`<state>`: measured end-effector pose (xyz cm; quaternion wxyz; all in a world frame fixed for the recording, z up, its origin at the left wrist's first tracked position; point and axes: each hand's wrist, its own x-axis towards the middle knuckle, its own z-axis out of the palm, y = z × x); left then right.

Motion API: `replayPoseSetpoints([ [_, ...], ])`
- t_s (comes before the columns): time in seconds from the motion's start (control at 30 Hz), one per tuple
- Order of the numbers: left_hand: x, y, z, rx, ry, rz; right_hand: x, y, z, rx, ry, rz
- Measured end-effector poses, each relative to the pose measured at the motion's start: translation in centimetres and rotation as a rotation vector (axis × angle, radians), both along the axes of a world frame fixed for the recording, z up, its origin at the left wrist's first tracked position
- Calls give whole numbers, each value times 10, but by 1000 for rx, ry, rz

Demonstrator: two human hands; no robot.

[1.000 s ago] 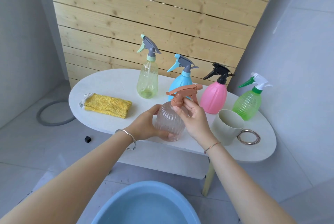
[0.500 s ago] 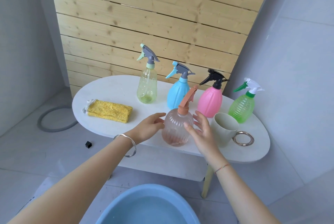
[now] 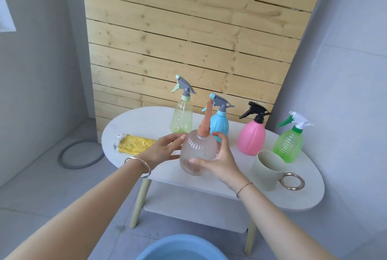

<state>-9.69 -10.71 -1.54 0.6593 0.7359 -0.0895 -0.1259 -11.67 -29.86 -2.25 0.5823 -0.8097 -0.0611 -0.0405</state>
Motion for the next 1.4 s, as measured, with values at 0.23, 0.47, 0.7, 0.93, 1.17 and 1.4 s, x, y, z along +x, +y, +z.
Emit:
replayPoseSetpoints([
  [0.23,35,79,25,-35,-40,124,71,84,42,-63,-17,269],
  [0.47,95,122,13,-42,-33,350,154,150,26,-66,-13,336],
  [0.7,138,133,-20,61,-41,357,190,154,-14,-49,35,346],
  [0.93,147,131,-35,169,-96,349,198,149,-31,-123,46,356],
  [1.17,154,136,-44,115,8,336,181,161,-44,-194,-123,158],
  [1.4,129,114,-31,233,-34,294,169,159,-54,-250,-119,75],
])
